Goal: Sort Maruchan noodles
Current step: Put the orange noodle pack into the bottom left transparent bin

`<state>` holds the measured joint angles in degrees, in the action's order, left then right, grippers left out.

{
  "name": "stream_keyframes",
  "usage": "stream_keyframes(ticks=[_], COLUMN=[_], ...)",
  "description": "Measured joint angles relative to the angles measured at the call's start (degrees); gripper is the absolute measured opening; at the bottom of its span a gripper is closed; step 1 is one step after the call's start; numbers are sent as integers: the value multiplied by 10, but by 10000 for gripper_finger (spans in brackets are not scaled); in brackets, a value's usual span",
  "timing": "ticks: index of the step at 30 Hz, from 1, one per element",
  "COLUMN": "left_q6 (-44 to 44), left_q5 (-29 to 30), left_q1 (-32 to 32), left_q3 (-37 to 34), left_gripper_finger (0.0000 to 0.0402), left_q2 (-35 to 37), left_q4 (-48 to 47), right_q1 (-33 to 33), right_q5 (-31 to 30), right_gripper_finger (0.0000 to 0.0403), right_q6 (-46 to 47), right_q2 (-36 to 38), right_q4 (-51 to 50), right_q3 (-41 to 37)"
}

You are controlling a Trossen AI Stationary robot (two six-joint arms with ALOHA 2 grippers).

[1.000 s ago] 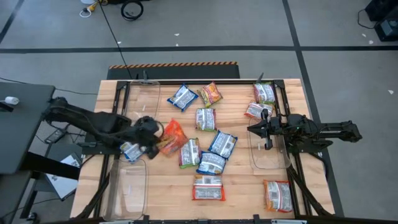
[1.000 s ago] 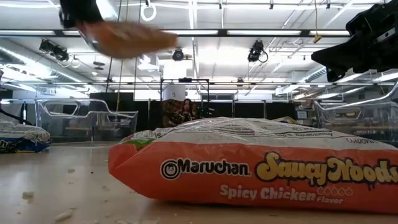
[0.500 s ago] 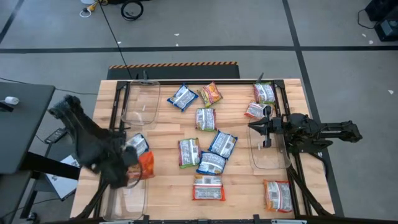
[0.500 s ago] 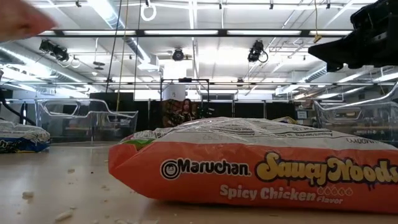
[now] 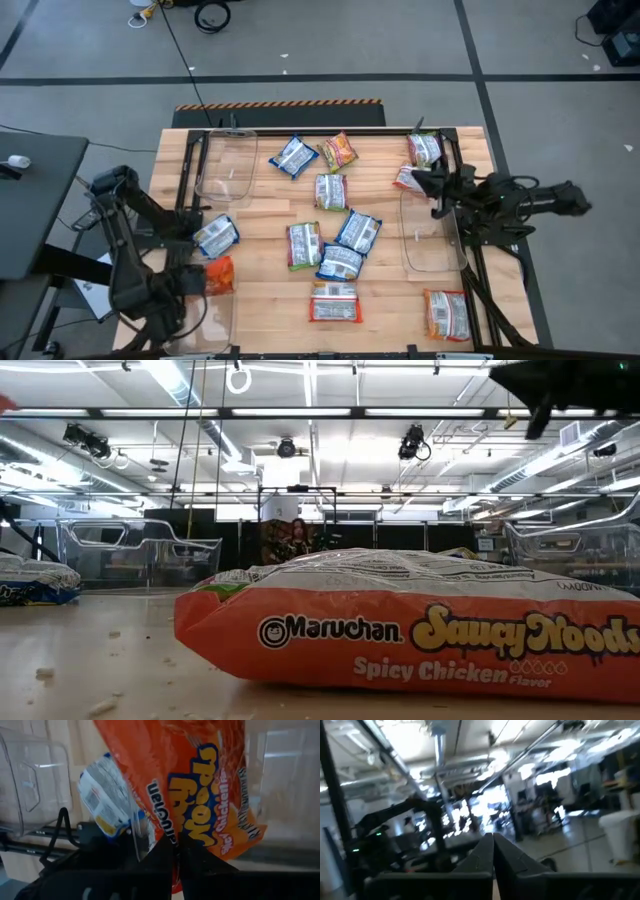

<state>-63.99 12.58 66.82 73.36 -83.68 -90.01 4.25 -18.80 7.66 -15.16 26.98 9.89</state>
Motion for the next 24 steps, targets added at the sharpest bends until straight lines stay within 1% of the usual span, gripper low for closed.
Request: stream_keyframes(ticks=[5, 7, 8, 9, 12, 14, 16, 21, 24], left_q6=[13, 16, 13, 5, -21, -31, -44, -45, -44], left_q5=[-3, -10, -4, 4, 27, 38, 47, 49, 49], left_q1=[27, 33, 35, 37, 39, 40, 45, 52, 52], left_q3=[-39, -66, -80, -92, -125, -141, -153, -178, -187], left_gripper_finger=[12, 12, 12, 12, 12, 12, 12, 17, 29], left_q2=[10, 12, 12, 12, 12, 12, 12, 12, 12], left_q4=[1, 0, 0, 1, 0, 0, 0, 4, 16], right_q1=[56, 68, 73, 74, 73, 74, 84, 121, 139], right_q5=[-19, -20, -20, -12, 62, 80, 89, 88, 81], right_gripper_finger=[10, 10, 10, 10, 10, 9, 8, 8, 8], right_q6=[26, 66, 87, 107, 138, 163, 169, 121, 102], right_q2=[-193, -268, -301, -332, -410, -454, -496, -612, -680], right_q4=[0, 0, -1, -2, -15, -40, -88, -327, -417], right_q3=[121, 166, 186, 206, 258, 293, 343, 524, 611])
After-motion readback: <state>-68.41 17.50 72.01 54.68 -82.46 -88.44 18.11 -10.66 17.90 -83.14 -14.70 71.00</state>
